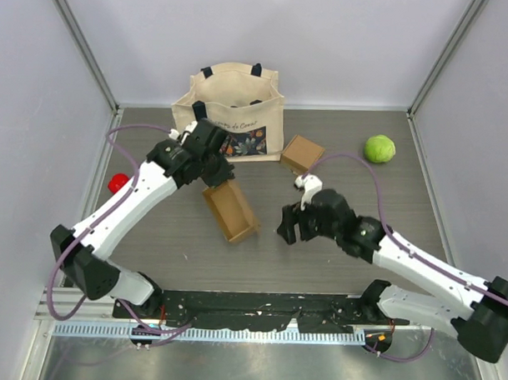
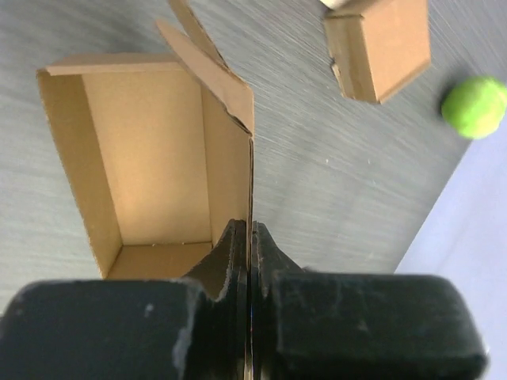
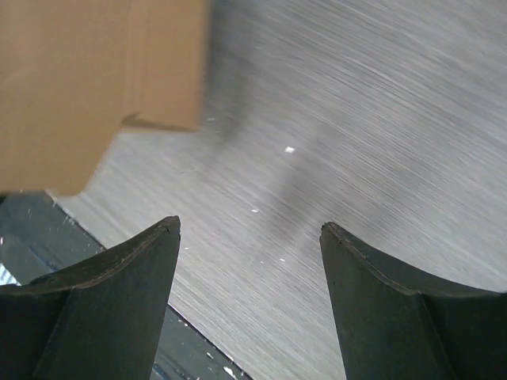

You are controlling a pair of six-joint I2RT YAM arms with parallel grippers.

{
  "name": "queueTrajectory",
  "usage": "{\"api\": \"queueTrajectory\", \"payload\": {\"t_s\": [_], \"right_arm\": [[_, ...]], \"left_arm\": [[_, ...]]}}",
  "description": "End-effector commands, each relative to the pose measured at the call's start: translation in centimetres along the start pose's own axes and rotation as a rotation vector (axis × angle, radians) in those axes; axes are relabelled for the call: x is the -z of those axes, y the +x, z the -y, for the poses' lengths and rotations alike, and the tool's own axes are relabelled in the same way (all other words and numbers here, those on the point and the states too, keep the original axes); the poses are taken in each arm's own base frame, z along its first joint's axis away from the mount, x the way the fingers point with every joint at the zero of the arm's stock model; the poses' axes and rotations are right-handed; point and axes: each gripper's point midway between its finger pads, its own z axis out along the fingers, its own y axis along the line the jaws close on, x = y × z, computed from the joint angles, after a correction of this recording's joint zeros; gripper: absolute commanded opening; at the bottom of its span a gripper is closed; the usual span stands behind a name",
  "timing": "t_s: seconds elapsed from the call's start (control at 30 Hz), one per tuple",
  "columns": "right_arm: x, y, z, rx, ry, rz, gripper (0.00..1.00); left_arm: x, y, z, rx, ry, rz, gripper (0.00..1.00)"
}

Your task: Fold the paper box

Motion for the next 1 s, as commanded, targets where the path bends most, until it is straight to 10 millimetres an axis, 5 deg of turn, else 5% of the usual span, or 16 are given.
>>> {"api": "queueTrajectory", "payload": {"t_s": [0.0,0.23,0.37,0.53,0.63,0.7,0.73,0.77,0.8,0.9,0.97], "right_arm": [[1.7,-3.5,-5.6,0.196,-0.136,0.297,0.77],[1.0,-4.3,-8.9,0.266,-0.069,0.486,0.77],[-0.5,-4.9,-7.4,0.261,0.097,0.516,0.76],[-2.0,-5.9,-8.8,0.279,0.098,0.541,0.73],[-3.0,-6.8,-10.1,0.292,0.081,0.542,0.66],[-3.6,-6.8,-10.0,0.283,0.109,0.536,0.53],[-3.7,-7.1,-10.0,0.279,0.117,0.533,0.41],[-3.9,-7.0,-9.8,0.280,0.121,0.524,0.16],[-4.0,-6.9,-9.7,0.273,0.117,0.520,0.08],[-4.7,-5.7,-8.0,0.273,0.094,0.442,0.01],[-5.2,-4.6,-6.2,0.251,0.073,0.393,0.01]], "left_arm": [[-0.2,-0.7,-3.1,0.250,-0.283,0.032,0.00],[-1.4,-0.7,-6.1,0.414,-0.435,0.066,0.00],[-1.2,-0.7,-6.8,0.472,-0.420,0.097,0.00],[-1.0,-0.7,-7.0,0.475,-0.426,0.099,0.00],[-1.0,-0.5,-7.0,0.478,-0.428,0.091,0.00],[-1.1,-0.3,-7.1,0.479,-0.429,0.079,0.00],[-1.2,-0.3,-7.0,0.474,-0.423,0.074,0.05],[-1.3,-0.1,-6.9,0.471,-0.414,0.063,0.30],[-1.6,-0.2,-7.2,0.461,-0.410,0.061,0.46],[-1.6,-1.4,-7.3,0.369,-0.341,0.094,0.95],[-0.6,-3.2,-6.0,0.237,-0.197,0.150,1.00]]}}
